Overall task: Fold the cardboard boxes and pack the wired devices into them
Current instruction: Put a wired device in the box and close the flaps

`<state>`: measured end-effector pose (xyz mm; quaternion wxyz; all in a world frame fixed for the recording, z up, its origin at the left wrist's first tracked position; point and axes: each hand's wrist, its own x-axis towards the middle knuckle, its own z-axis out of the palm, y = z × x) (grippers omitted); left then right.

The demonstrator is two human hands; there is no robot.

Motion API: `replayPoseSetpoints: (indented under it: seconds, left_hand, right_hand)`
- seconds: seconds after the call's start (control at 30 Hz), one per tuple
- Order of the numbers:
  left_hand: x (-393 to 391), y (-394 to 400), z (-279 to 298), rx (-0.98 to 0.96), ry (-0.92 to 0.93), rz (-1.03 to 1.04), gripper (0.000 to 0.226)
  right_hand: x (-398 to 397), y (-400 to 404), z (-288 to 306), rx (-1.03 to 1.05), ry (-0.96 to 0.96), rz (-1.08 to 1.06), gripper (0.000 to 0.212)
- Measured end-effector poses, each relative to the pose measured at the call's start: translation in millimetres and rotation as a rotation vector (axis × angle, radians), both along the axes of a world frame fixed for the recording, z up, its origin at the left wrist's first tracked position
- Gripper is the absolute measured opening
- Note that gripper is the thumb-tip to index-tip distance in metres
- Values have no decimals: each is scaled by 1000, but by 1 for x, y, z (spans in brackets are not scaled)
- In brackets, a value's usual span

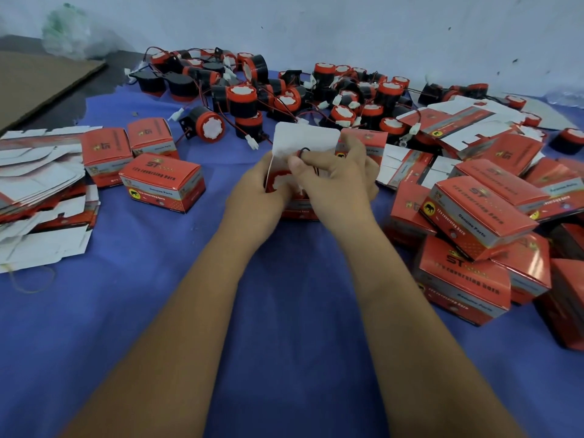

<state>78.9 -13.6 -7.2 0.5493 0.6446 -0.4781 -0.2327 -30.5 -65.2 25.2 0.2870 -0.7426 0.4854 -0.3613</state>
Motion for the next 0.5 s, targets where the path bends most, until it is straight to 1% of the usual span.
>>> replayPoseSetpoints:
  seconds: [0.07, 0.17, 0.23, 0.37, 0.5]
  left_hand:
    - [-2, 0, 0, -2, -4, -17, 41]
    - [-1, -1, 0, 7, 13, -5, 40]
    - [-1, -2, 0, 12, 22, 4, 39]
    - [-1, -3, -2, 4, 9, 101, 39]
    - [1, -1, -1, -2, 17, 82, 35]
  right_hand:
    - [2, -1, -7, -52, 34, -43, 29]
    - [1, -4, -13, -139, 1, -123, 27]
    - [-2, -6, -15, -195, 31, -148, 25]
    - [-7, -9, -16, -307, 141, -151, 23]
    - [-8, -9, -16, -308, 85, -131, 22]
